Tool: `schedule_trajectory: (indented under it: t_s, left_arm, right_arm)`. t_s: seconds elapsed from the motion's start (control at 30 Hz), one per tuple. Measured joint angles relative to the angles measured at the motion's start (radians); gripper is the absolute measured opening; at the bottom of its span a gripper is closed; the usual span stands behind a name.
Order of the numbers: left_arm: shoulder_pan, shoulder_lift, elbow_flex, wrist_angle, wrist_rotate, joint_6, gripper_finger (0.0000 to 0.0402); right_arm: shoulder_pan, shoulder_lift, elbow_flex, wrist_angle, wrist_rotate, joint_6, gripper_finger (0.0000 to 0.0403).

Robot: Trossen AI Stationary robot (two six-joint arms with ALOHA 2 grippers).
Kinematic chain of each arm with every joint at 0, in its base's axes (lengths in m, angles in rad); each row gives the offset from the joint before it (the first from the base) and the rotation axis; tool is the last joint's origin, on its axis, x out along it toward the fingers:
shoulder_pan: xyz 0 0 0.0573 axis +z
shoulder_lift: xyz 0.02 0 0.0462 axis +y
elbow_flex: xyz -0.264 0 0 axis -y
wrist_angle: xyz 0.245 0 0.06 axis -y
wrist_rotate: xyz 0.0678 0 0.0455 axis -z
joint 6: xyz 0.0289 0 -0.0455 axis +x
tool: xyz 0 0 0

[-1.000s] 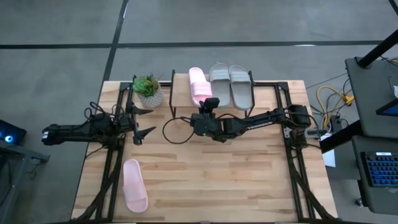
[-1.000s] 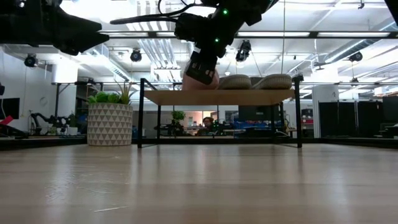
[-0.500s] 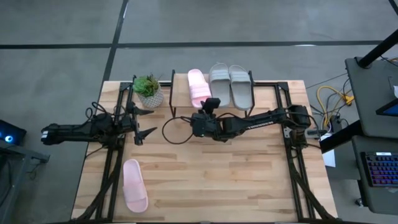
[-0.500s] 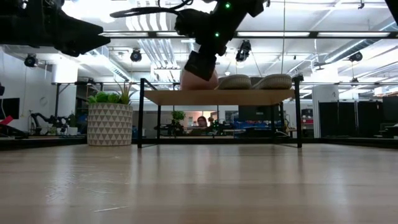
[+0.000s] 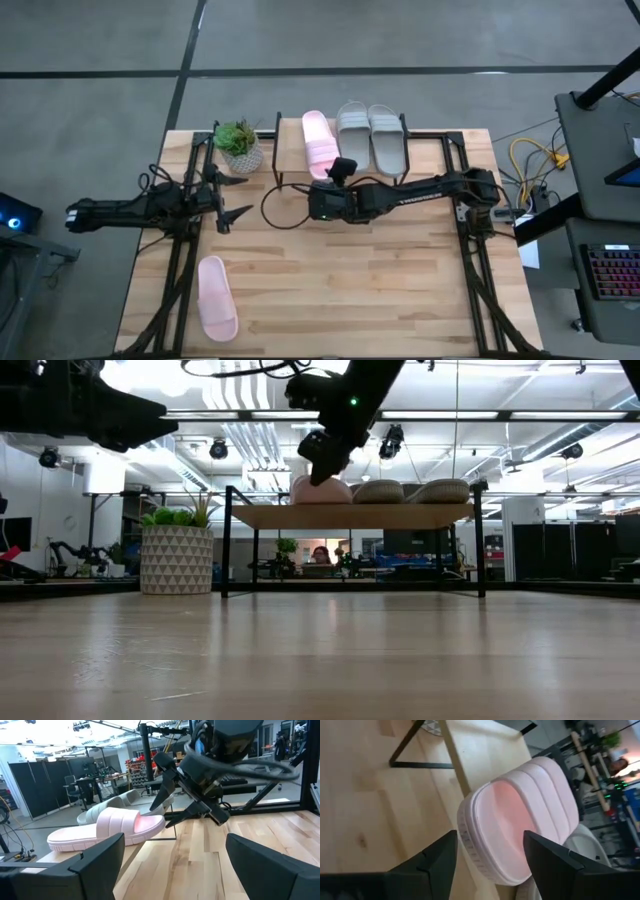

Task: Pick and place slides into the shelf
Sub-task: Put the top pink slide on the shelf

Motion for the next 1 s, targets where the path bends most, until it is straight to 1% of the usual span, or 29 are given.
schedule_trajectory:
  t_s: [0.1,0.27,0.33,0.4,0.5,0.63,0.7,0.8,0.83,0.9,1.0]
  left_arm:
    - [0.0,0.004,0.0,-0.001,0.0,0.0,0.0331]
    - [0.0,0.003,0.0,0.0,0.0,0.0,0.0331]
    - [0.0,0.003,0.0,0.0,0.0,0.0,0.0331]
    - [0.0,0.003,0.0,0.002,0.0,0.0,0.0331]
    - [0.0,-0.003,-0.001,0.003,0.0,0.0,0.0331]
    - [0.0,-0.002,0.0,0.004,0.0,0.0,0.0331]
    - [0.0,-0.002,-0.001,0.004,0.0,0.001,0.0331]
    - [0.0,-0.001,0.0,0.003,0.0,0.0,0.0331]
    - [0.0,-0.002,0.0,0.003,0.0,0.001,0.0331]
    - [0.0,-0.002,0.0,0.004,0.0,0.001,0.0331]
    - [0.0,-0.002,0.0,0.003,0.0,0.001,0.0331]
  right_arm:
    - [0.0,0.0,0.023,-0.037,-0.047,0.017,0.0217]
    - [0.0,0.0,0.072,-0.119,-0.202,0.038,0.0217]
    - [0.001,0.0,0.1,-0.151,-0.238,0.04,0.0217]
    - [0.005,0.0,0.128,-0.181,-0.233,0.038,0.0215]
    - [0.01,0.0,0.163,-0.193,-0.232,-0.008,0.0214]
    - [0.014,0.0,0.185,-0.188,-0.217,-0.162,0.0214]
    - [0.01,0.0,0.179,-0.179,-0.167,-0.242,0.0214]
    - [-0.006,0.001,0.164,-0.181,-0.035,-0.314,0.0214]
    - [-0.012,0.002,0.162,-0.182,-0.012,-0.328,0.0214]
    - [-0.026,0.002,0.162,-0.178,-0.01,-0.345,0.0214]
    - [-0.051,0.002,0.159,-0.178,-0.068,-0.354,0.0214]
